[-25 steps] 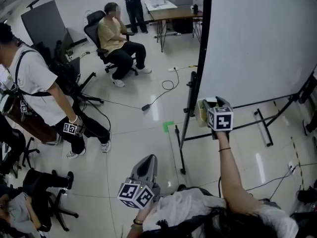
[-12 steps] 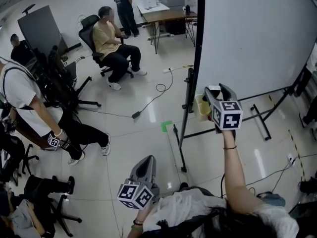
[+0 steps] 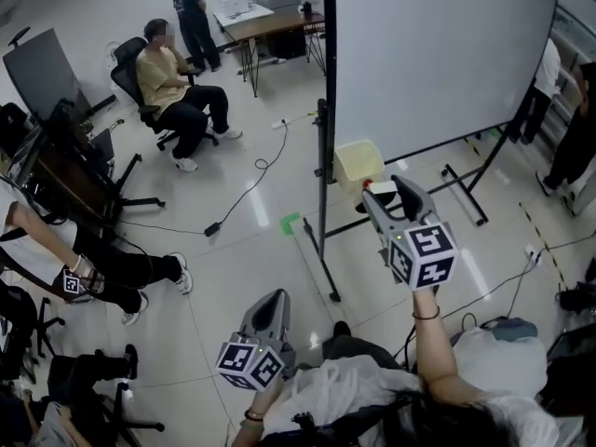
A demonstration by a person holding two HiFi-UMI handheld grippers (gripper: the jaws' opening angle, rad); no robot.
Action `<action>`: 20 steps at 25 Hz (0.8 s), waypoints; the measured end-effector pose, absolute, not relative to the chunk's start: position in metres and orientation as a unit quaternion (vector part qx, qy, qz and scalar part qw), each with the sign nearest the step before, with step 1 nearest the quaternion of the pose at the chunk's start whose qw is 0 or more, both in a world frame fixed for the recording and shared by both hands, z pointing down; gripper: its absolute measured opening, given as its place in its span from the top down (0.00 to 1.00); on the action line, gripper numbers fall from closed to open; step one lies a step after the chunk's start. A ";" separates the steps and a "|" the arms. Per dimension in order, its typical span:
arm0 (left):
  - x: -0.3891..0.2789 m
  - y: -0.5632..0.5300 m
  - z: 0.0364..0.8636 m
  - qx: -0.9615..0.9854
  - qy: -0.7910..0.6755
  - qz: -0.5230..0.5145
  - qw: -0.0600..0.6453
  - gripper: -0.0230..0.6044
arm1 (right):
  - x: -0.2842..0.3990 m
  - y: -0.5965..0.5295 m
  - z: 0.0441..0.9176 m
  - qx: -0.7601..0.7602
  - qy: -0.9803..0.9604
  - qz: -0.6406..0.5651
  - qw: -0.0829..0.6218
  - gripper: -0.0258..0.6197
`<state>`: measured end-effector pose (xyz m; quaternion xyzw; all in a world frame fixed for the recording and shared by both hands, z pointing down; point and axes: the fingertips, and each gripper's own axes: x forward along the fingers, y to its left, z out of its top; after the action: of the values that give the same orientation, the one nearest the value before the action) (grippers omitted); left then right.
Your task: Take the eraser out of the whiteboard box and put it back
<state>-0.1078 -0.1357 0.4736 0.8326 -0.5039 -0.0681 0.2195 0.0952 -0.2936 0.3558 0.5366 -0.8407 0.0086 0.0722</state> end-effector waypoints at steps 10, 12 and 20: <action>-0.071 -0.055 0.492 0.881 -0.419 -0.014 0.218 0.98 | 0.084 -0.140 0.440 0.546 -0.828 0.092 0.095 0.55; -0.062 -0.047 0.484 0.891 -0.404 -0.016 0.207 0.98 | 0.083 -0.117 0.450 0.546 -0.825 0.103 0.100 0.55; -0.035 -0.022 0.447 0.929 -0.354 0.004 0.109 0.98 | 0.074 -0.068 0.465 0.544 -0.823 0.126 0.101 0.55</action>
<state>-0.0347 -0.0218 0.4475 0.9289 -0.3539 0.0040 0.1091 0.0738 -0.0678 0.4651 0.5440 -0.8234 0.1261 0.1010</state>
